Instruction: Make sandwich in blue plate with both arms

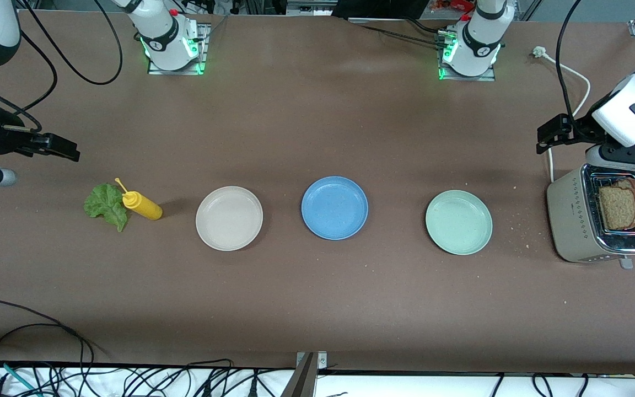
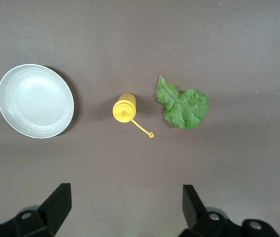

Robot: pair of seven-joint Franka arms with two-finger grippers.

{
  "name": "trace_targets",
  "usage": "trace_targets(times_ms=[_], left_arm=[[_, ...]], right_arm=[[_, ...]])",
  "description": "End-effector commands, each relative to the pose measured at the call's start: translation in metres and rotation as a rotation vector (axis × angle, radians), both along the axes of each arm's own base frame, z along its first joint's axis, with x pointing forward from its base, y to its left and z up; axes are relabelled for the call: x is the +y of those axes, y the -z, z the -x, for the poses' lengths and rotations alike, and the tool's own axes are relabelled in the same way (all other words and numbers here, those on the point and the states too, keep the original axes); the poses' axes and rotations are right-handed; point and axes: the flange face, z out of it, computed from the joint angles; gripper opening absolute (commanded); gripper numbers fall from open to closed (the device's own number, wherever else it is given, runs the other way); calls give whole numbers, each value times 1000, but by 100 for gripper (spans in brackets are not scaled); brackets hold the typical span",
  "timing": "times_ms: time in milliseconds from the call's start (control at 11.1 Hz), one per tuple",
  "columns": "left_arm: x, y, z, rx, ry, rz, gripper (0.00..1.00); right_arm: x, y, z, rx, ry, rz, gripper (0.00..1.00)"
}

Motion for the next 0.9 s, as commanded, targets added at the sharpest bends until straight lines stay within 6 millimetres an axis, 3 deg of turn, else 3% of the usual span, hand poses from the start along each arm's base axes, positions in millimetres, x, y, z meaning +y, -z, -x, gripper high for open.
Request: trace_targets(times_ms=[0,811], left_arm=[[3,-5,1,-3,3,-11,100],[11,-3,1,3,-10,-11,100]], right_arm=[[0,-4,7,-12,12,-14,100],[-1,-3,7,-10,14,-14,100]])
